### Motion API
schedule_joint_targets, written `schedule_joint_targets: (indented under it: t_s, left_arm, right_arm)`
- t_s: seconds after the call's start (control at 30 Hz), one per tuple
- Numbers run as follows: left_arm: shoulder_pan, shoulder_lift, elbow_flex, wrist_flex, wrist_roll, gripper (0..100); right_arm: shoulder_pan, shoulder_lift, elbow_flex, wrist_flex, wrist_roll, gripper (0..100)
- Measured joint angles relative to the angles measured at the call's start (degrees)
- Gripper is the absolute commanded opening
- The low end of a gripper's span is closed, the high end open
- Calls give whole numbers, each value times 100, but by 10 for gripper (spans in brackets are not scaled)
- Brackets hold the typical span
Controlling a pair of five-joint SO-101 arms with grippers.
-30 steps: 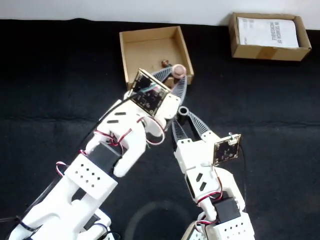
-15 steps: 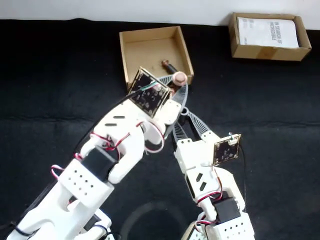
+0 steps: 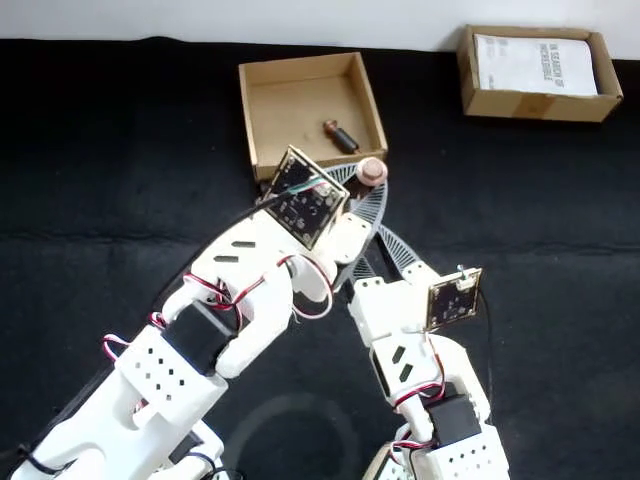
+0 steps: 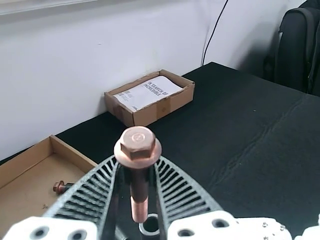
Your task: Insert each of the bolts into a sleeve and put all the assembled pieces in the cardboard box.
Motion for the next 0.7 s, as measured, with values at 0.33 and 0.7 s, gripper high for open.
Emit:
schedule_joint_targets:
  t_s: [0.33,0.7]
  left_arm:
    - [70,0,0,26,246,9]
    - [105,273,79,26,501,9]
  right_arm:
    - [0,0,0,0,9,8]
    - [0,0,0,0,9,8]
